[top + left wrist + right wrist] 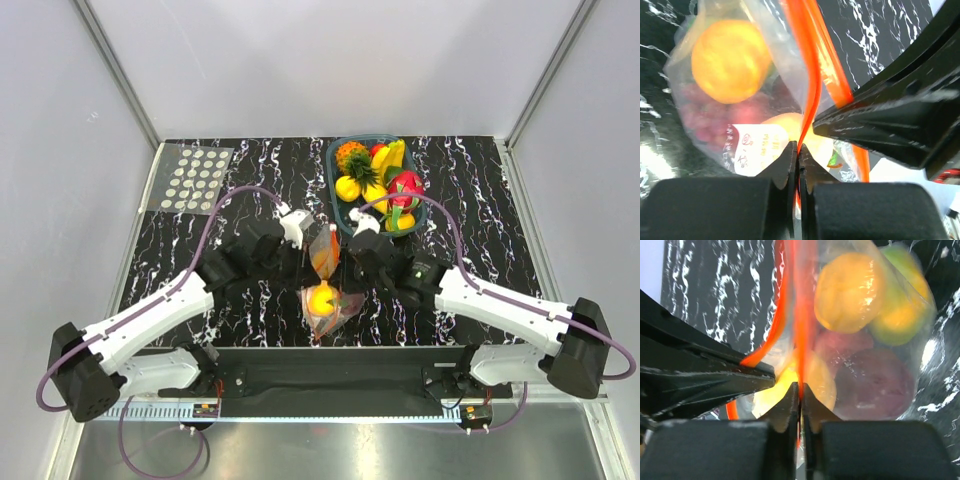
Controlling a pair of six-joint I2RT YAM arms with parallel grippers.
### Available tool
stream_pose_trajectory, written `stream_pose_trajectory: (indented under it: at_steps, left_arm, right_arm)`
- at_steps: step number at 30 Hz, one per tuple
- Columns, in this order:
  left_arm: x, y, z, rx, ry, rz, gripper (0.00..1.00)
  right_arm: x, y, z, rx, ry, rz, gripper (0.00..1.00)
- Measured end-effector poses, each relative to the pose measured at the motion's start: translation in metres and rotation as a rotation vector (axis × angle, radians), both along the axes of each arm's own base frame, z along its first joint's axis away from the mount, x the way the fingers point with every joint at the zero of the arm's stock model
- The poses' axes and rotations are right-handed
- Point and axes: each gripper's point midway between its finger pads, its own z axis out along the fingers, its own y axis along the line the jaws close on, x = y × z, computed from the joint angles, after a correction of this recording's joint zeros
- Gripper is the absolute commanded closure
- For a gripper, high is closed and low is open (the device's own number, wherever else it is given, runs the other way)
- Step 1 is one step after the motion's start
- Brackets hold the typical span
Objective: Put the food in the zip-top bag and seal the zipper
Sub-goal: Adjust the zipper food storage bag at the center of the board.
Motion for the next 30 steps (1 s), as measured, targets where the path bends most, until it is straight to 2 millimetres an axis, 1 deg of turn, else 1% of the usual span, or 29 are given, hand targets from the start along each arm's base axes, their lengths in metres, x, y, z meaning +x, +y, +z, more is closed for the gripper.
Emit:
stream_pose_trajectory:
  at_steps: [2, 3, 5, 6, 7, 8, 11, 13, 16, 20, 22, 24, 26, 27, 28, 30]
  left_arm:
    - [-0.003, -0.003, -0.006, -0.015, 0.016, -0.012, 0.98]
    - [-0.003, -0.004, -0.007, -0.022, 0.017, -0.017, 0.98]
    - [-0.002, -0.006, -0.004, -0.035, 0.009, -0.020, 0.97]
    - [-0.001, -0.007, -0.001, -0.045, -0.001, -0.020, 0.96]
    - [-0.001, -0.008, 0.001, -0.051, -0.008, -0.020, 0.96]
    - [-0.001, -0.007, 0.003, -0.055, -0.013, -0.019, 0.96]
    - [-0.001, -0.006, 0.011, -0.061, -0.024, -0.015, 0.96]
    - [0.000, -0.006, 0.019, -0.065, -0.030, -0.013, 0.96]
    - [0.002, -0.003, 0.037, -0.060, -0.043, 0.004, 0.95]
    - [0.011, 0.006, 0.075, -0.061, -0.094, 0.060, 0.96]
    - [0.020, 0.018, 0.096, -0.077, -0.125, 0.102, 0.99]
    - [0.038, 0.036, 0.108, -0.090, -0.150, 0.174, 1.00]
    - [0.056, 0.056, 0.111, -0.089, -0.160, 0.247, 1.00]
    - [0.059, 0.059, 0.110, -0.089, -0.152, 0.256, 1.00]
    - [0.057, 0.056, 0.106, -0.090, -0.139, 0.240, 1.00]
    - [0.048, 0.039, 0.096, -0.084, -0.115, 0.178, 1.00]
  right_arm:
    - [-0.007, -0.001, -0.012, 0.000, 0.019, -0.001, 0.67]
    - [-0.009, -0.001, -0.014, 0.004, 0.026, -0.003, 0.64]
    - [-0.012, -0.001, -0.012, 0.018, 0.020, 0.001, 0.63]
    - [-0.012, -0.001, -0.008, 0.031, 0.012, 0.003, 0.64]
    - [-0.012, -0.001, -0.003, 0.044, 0.004, 0.003, 0.67]
    - [-0.012, -0.001, 0.002, 0.059, -0.006, 0.005, 0.77]
    - [-0.012, -0.001, 0.015, 0.087, -0.027, 0.006, 1.00]
    - [-0.011, 0.000, 0.019, 0.094, -0.032, 0.002, 1.00]
    - [-0.010, 0.000, 0.028, 0.094, -0.036, 0.000, 1.00]
    - [-0.009, -0.005, 0.042, 0.089, -0.048, -0.015, 1.00]
    - [-0.008, -0.011, 0.048, 0.073, -0.059, -0.036, 1.00]
    - [-0.007, -0.015, 0.052, 0.066, -0.063, -0.045, 1.00]
    - [-0.009, -0.017, 0.052, 0.063, -0.061, -0.046, 1.00]
    - [-0.009, -0.018, 0.051, 0.059, -0.059, -0.046, 1.00]
    - [-0.009, -0.019, 0.050, 0.055, -0.057, -0.047, 1.00]
    - [-0.009, -0.020, 0.048, 0.045, -0.056, -0.049, 1.00]
